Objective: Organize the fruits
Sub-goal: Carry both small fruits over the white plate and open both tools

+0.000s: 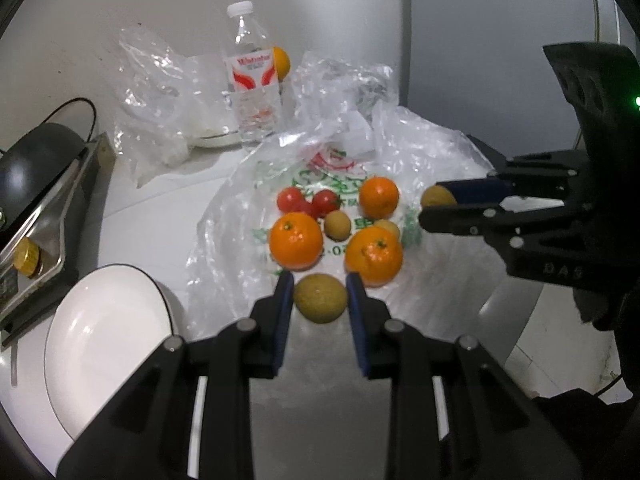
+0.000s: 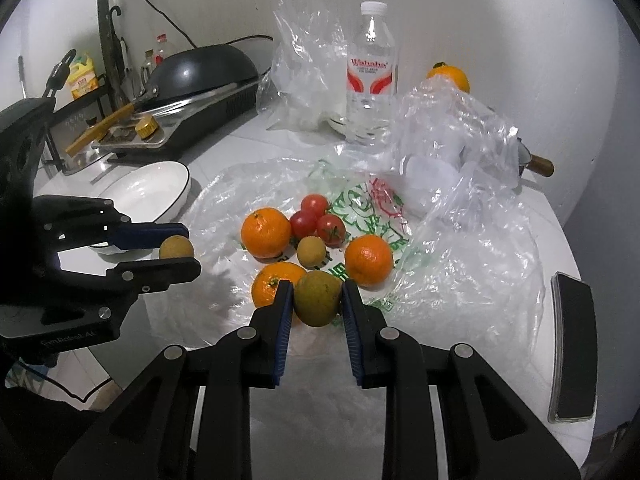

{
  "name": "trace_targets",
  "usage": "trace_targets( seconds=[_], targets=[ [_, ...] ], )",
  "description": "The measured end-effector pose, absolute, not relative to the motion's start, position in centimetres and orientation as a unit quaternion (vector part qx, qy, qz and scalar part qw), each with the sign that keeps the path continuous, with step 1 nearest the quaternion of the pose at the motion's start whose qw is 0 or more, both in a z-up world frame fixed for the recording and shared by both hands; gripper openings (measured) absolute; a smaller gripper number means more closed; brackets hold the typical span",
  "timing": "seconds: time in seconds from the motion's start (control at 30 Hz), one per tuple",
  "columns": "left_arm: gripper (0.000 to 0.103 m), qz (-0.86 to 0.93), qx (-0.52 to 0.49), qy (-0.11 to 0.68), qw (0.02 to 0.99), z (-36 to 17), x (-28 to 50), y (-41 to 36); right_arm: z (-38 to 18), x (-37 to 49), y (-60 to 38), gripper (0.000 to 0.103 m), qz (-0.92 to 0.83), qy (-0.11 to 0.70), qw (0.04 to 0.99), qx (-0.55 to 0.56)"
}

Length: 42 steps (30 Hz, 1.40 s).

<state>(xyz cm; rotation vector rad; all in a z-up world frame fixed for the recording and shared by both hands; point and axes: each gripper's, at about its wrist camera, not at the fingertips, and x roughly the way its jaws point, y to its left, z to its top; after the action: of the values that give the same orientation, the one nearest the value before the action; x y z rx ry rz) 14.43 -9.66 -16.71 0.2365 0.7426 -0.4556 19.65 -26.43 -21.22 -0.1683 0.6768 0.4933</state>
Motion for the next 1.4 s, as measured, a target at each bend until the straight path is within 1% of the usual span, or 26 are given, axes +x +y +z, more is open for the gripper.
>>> trace_targets(
  seconds=[0.27,0.67,1.4],
  targets=[
    [0.027,-0.205,0.109,0.344,0.910,-15.6,13.4,-8.4,-19.9,18.7,-25.2,0.026,0.247,0.314,0.912,-0.091],
    [0.027,-0.173,0.090,0.329,0.924,-14.6,11.4,-4.3,-18.5,17.1,-21.1,0.026,0.269,0.299,0.909,-0.112],
    [0.027,-0.130,0.058,0.311,0.940,-14.7,9.9,4.1,-17.7,15.8,-11.8,0.026,0.310,0.292,0.892,-0.151]
  ],
)
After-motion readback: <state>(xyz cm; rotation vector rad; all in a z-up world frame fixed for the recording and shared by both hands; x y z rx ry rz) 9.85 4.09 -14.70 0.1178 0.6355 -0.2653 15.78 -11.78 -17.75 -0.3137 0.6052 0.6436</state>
